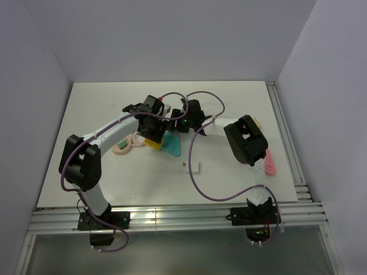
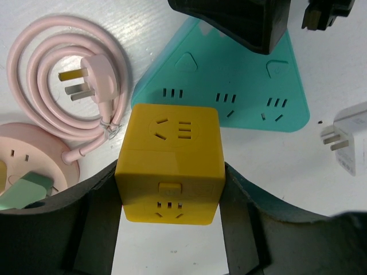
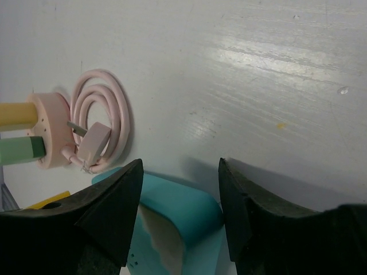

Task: Insert the plug
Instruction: Insert the plug into the socket.

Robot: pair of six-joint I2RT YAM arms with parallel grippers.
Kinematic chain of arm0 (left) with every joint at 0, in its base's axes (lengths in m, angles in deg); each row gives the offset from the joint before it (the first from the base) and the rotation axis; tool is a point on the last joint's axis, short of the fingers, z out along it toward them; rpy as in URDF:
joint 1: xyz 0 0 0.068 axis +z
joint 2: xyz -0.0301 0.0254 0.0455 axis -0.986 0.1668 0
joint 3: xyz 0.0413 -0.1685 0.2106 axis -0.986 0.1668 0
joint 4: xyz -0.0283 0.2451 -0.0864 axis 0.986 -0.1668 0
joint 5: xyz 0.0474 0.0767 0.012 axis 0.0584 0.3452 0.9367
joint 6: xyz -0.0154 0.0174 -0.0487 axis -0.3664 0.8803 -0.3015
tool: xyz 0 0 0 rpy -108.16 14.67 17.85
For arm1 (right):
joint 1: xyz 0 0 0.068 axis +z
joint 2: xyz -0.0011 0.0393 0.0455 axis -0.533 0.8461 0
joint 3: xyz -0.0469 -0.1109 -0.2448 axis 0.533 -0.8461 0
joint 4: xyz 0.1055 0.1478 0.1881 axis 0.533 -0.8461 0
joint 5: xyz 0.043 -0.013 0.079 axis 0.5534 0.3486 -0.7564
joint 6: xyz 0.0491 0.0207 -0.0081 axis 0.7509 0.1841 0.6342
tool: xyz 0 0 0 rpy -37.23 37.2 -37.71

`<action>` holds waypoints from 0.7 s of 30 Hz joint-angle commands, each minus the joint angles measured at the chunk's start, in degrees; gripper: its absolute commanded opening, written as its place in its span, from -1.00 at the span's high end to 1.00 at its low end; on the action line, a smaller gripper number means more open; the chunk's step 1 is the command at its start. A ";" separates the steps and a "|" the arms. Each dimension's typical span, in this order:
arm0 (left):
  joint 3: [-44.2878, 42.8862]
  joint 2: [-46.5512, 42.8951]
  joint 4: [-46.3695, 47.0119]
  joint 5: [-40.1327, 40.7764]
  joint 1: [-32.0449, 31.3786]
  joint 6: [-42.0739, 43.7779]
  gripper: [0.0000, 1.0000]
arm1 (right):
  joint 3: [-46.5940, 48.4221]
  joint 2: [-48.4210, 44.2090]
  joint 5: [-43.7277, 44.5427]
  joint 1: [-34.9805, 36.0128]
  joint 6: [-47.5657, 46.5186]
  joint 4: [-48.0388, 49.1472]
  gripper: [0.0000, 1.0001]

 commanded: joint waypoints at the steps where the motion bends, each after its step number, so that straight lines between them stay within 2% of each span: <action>1: -2.05 2.07 -4.54 -0.34 0.04 2.28 1.00 | 1.53 -1.48 -1.65 0.86 -3.56 -4.05 -0.26; 21: -9.08 2.52 -5.07 -2.09 0.22 4.74 0.99 | 1.62 -1.83 -0.51 0.94 -5.14 -3.96 -0.32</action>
